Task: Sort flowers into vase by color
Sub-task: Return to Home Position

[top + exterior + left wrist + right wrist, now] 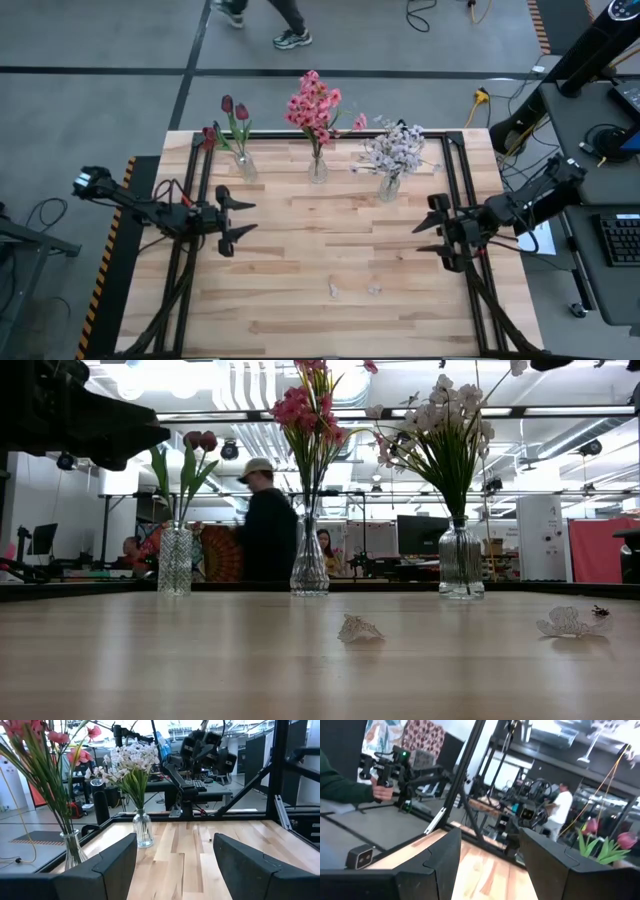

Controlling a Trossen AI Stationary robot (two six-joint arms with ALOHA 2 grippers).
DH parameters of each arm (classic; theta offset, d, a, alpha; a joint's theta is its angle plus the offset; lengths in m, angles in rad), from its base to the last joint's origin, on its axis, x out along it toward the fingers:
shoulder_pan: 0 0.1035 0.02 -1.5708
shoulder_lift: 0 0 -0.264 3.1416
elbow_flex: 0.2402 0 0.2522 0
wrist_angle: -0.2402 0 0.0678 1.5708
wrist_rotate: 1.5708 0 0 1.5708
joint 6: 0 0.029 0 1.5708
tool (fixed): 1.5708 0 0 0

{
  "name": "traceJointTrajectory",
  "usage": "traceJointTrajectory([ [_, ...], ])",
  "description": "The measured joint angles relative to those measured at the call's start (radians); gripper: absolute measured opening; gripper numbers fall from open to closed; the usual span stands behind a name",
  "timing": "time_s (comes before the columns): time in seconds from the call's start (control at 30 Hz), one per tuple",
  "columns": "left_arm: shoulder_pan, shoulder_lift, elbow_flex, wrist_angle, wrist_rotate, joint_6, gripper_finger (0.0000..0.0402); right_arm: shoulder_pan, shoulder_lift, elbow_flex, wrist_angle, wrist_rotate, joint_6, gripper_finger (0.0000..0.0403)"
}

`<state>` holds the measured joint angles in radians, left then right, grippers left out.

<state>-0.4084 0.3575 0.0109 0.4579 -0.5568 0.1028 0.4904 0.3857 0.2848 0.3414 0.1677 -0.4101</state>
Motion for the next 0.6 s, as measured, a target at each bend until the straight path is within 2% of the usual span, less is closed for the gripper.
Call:
traceJointTrajectory([
  [0.37, 0.001, -0.060, 0.000, -0.125, -0.002, -0.002, 0.0238, 0.000, -0.191, -0.169, 0.093, 0.096, -0.044, 0.0196],
  [0.6, -0.001, -0.082, -0.001, -0.100, 0.051, -0.041, 0.0212, 0.000, -0.340, -0.241, 0.114, 0.096, -0.071, 0.0196],
])
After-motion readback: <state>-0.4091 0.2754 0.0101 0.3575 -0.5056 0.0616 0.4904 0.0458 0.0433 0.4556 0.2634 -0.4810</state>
